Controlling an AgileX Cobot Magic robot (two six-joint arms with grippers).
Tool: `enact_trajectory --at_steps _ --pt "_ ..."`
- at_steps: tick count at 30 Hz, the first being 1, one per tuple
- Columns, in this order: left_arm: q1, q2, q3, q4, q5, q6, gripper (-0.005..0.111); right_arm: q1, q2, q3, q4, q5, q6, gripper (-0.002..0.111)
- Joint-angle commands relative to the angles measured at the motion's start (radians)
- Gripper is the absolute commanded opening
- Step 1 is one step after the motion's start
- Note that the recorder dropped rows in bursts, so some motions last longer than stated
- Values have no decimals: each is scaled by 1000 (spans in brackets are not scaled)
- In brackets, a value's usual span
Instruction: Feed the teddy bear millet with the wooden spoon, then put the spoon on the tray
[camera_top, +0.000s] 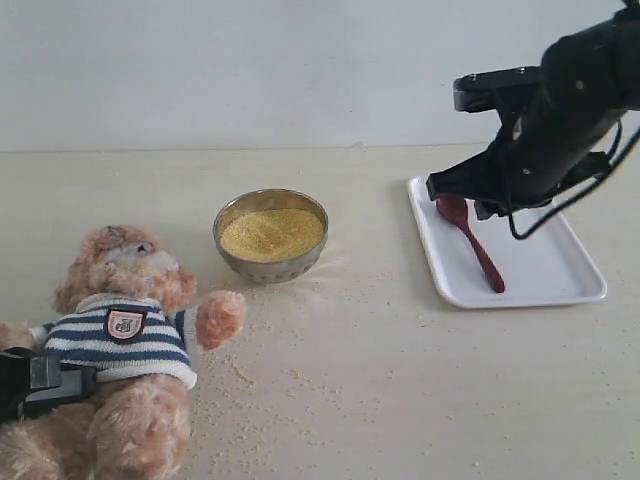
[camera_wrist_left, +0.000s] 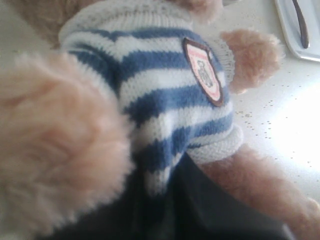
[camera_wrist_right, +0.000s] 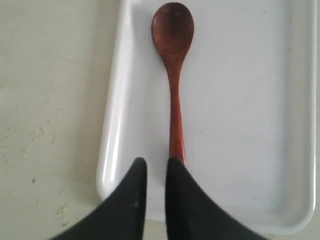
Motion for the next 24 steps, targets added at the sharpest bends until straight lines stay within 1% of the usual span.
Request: enact_trajectory --at_steps 1,3,5,7,9,14,16,24 --pt "2 -12 2 -13 6 5 5 16 -209 260 33 -212 -7 0" --pt "2 -12 2 -13 6 5 5 16 -295 356 64 -303 -7 0" --pt "2 -12 2 -13 8 5 5 16 -413 498 97 -392 -7 0" --pt "2 -12 2 -13 8 5 5 16 -512 581 97 -392 -7 0" --pt "2 -12 2 -13 8 5 5 16 -581 627 103 -366 -7 0" --pt "2 -12 2 -13 6 5 5 16 -700 674 171 -295 -7 0" --pt "2 -12 2 -13 6 5 5 16 -714 674 179 -261 -7 0" --pt "2 -12 2 -13 6 5 5 16 -714 674 179 -264 -7 0"
